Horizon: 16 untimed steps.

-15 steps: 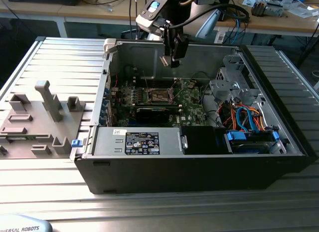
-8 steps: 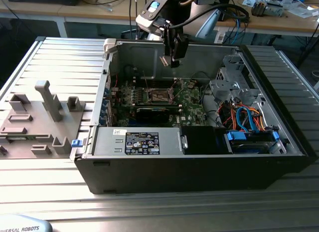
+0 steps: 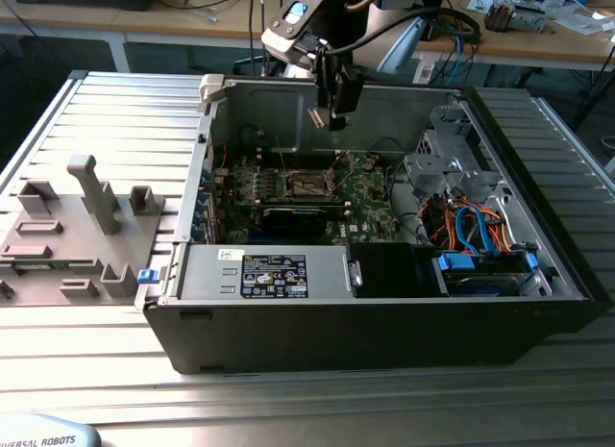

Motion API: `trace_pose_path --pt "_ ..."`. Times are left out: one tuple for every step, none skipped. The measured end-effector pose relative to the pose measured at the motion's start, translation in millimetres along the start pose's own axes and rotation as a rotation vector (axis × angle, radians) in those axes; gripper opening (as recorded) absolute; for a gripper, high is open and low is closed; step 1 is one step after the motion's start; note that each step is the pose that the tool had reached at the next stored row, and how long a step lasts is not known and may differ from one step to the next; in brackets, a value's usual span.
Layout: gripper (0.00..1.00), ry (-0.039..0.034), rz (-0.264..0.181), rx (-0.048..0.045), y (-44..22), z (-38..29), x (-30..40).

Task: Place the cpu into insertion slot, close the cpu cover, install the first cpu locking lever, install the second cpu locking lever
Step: 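Place the cpu into insertion slot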

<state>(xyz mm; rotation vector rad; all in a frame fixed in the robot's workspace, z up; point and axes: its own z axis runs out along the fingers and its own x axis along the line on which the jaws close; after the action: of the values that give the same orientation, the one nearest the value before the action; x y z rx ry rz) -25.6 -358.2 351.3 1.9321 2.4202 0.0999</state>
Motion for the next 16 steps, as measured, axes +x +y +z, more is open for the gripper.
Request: trace_pose_path --pt "0.54 -0.0003 0.002 0.0 0.0 0.0 0.0" --pt "0.54 -0.0004 0.003 0.0 0.0 0.0 0.0" --pt "0.54 -0.0006 0.005 0.0 0.0 0.0 0.0" --pt "0.54 -0.0008 0.007 0.0 0.0 0.0 0.0" --pt "0.54 -0.0009 0.008 0.0 0.0 0.0 0.0" --pt "0.54 -0.0011 0.011 0.0 0.0 0.0 0.0" --pt "0.54 -0.0013 0.013 -0.0001 0.0 0.1 0.0" --pt "0.54 -0.0015 0.016 0.0 0.0 0.1 0.0" --pt "0.54 -0.0016 0.017 0.0 0.0 0.1 0.0" --pt "0.54 -0.0018 0.019 0.0 0.0 0.1 0.0" --pt "0.54 -0.0018 0.02 0.0 0.0 0.1 0.0" --pt "0.54 -0.002 0.021 -0.0001 0.0 0.1 0.0" --pt "0.54 -0.002 0.023 -0.0001 0.0 0.1 0.0" --pt "0.54 -0.0021 0.024 -0.0001 0.0 0.1 0.0" --pt "0.54 -0.0023 0.026 -0.0001 0.0 0.1 0.0" --pt "0.54 -0.0024 0.028 -0.0002 0.0 0.2 0.0"
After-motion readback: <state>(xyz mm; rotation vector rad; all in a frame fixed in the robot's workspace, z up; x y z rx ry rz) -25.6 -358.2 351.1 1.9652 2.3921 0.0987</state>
